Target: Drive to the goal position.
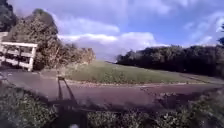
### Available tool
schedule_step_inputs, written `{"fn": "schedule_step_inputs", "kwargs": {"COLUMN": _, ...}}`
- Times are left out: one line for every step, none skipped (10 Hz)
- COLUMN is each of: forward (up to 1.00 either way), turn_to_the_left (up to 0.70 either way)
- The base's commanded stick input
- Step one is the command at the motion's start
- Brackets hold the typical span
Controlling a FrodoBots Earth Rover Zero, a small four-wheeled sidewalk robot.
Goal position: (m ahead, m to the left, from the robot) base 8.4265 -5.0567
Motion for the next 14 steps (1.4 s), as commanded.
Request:
{"fn": "schedule_step_inputs", "kwargs": {"forward": 0.85, "turn_to_the_left": 0.0}}
{"fn": "schedule_step_inputs", "kwargs": {"forward": 0.85, "turn_to_the_left": 0.0}}
{"fn": "schedule_step_inputs", "kwargs": {"forward": 0.85, "turn_to_the_left": 0.0}}
{"fn": "schedule_step_inputs", "kwargs": {"forward": 0.85, "turn_to_the_left": 0.0}}
{"fn": "schedule_step_inputs", "kwargs": {"forward": 0.85, "turn_to_the_left": 0.0}}
{"fn": "schedule_step_inputs", "kwargs": {"forward": 0.85, "turn_to_the_left": 0.0}}
{"fn": "schedule_step_inputs", "kwargs": {"forward": 0.85, "turn_to_the_left": 0.0}}
{"fn": "schedule_step_inputs", "kwargs": {"forward": 0.85, "turn_to_the_left": 0.0}}
{"fn": "schedule_step_inputs", "kwargs": {"forward": 0.85, "turn_to_the_left": 0.0}}
{"fn": "schedule_step_inputs", "kwargs": {"forward": 0.85, "turn_to_the_left": 0.0}}
{"fn": "schedule_step_inputs", "kwargs": {"forward": 0.85, "turn_to_the_left": 0.0}}
{"fn": "schedule_step_inputs", "kwargs": {"forward": 0.78, "turn_to_the_left": 0.0}}
{"fn": "schedule_step_inputs", "kwargs": {"forward": 0.22, "turn_to_the_left": 0.0}}
{"fn": "schedule_step_inputs", "kwargs": {"forward": 0.0, "turn_to_the_left": 0.0}}
